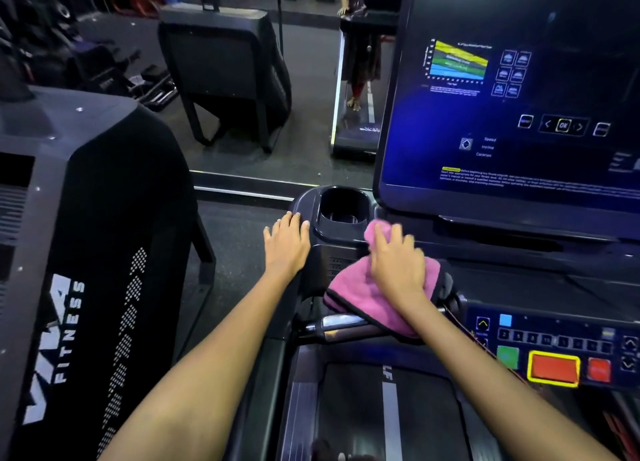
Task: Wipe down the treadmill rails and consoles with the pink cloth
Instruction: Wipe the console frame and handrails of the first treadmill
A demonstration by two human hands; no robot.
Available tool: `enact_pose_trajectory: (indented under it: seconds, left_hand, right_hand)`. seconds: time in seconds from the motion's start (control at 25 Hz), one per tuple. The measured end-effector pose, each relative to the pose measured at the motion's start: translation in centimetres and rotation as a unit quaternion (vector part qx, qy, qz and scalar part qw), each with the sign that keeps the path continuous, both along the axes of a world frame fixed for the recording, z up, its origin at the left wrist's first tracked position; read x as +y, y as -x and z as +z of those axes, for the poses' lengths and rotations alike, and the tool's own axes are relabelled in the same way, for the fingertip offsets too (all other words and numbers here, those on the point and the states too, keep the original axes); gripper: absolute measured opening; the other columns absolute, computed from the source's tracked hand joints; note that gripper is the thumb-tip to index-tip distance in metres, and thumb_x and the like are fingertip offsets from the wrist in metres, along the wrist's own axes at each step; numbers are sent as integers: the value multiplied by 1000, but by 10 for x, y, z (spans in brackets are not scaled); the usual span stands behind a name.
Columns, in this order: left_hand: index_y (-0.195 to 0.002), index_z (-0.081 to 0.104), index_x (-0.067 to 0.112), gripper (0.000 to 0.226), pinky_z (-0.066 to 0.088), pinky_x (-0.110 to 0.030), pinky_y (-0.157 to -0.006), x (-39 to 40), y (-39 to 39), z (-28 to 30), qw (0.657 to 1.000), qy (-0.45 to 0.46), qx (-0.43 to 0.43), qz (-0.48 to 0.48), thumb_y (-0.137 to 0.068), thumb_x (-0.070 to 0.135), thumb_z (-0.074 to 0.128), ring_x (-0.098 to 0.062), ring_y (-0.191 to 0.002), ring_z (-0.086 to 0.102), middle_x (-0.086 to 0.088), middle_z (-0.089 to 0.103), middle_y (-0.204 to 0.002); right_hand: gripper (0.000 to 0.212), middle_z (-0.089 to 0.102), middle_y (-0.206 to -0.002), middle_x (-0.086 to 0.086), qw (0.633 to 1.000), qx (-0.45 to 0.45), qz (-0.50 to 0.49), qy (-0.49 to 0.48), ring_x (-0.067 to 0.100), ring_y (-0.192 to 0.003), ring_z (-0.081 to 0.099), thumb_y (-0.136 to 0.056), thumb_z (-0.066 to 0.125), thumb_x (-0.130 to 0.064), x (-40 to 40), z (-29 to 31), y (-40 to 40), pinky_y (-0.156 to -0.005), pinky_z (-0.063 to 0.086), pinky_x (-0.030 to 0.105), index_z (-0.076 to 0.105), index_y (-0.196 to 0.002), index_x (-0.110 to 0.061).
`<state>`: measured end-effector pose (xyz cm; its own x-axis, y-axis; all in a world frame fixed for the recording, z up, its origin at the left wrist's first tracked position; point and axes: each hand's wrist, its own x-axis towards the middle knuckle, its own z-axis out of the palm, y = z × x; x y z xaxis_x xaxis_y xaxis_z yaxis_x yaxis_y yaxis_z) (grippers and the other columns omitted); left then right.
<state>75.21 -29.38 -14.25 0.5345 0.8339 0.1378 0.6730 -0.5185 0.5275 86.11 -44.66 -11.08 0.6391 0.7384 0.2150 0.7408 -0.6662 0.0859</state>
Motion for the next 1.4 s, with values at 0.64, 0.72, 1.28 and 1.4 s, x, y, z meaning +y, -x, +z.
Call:
enact_pose_trajectory:
  seconds: [0.64, 0.72, 1.28, 1.4]
  left_hand:
    - [-135, 44, 11, 44, 16, -44, -112, -3, 0, -1, 1000, -13, 17, 7, -100, 32, 29, -25, -134, 34, -10, 41, -144]
    - [-136, 43, 12, 44, 15, -44, -112, -2, 0, -1, 1000, -14, 25, 8, -100, 32, 28, -25, -135, 33, -11, 39, -146]
    - [-134, 47, 11, 42, 15, -41, -111, 1, 1, 0, 1000, -8, 7, 9, -100, 28, 28, -23, -134, 34, -10, 44, -142]
    - [-127, 52, 9, 39, 17, -40, -110, 1, -1, 2, 1000, -15, -2, 11, -100, 27, 30, -24, -130, 38, -11, 48, -137]
  right_hand:
    - [34, 51, -123, 15, 981, -36, -6, 192, 26, -114, 50, -96, 35, -9, 59, 18, 14, -82, 46, 31, 58, -120, -12]
    - [34, 55, -122, 12, 981, -15, -16, 192, 25, -114, 52, -95, 36, -8, 73, 27, 11, -81, 47, 30, 59, -119, -12]
    - [35, 58, -125, 6, 966, -34, -17, 256, 23, -117, 54, -96, 36, -9, 114, 34, -11, -88, 46, 27, 57, -123, -11]
    - [34, 58, -123, 8, 976, -17, 7, 215, 24, -113, 55, -95, 35, -11, 99, 32, -2, -83, 47, 30, 59, -120, -11]
